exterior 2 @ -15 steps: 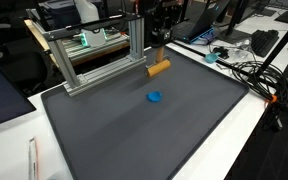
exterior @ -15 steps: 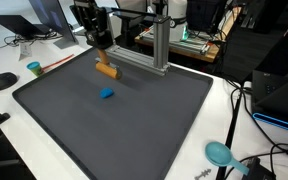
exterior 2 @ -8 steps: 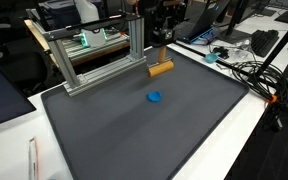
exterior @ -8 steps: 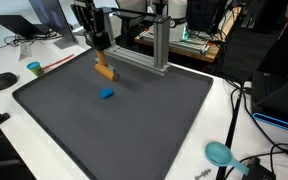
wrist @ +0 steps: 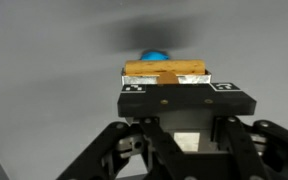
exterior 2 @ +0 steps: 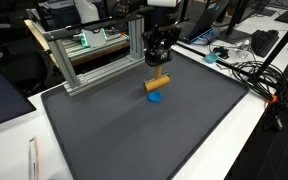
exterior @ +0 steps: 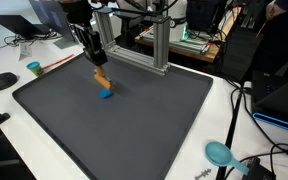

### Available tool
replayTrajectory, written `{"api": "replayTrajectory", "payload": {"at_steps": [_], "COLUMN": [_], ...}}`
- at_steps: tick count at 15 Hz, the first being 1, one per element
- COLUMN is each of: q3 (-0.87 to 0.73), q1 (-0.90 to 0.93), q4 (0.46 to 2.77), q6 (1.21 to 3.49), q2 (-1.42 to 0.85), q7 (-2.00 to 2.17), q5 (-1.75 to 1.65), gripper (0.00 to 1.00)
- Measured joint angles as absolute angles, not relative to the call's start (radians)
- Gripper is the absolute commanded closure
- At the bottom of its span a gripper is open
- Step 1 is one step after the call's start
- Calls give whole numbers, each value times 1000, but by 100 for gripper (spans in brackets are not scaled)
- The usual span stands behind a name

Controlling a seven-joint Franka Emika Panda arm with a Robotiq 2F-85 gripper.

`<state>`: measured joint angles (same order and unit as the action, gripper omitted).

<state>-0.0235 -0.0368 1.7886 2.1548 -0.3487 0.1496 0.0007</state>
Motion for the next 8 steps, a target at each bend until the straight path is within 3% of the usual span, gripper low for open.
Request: {"api": "replayTrajectory", "payload": {"at_steps": [8], "q3": [-37], "q1": [-95], "q4": [1778], "q6": [2205], "q2": [-427], "q7": [101], "q5": [94], "gripper": [77]}}
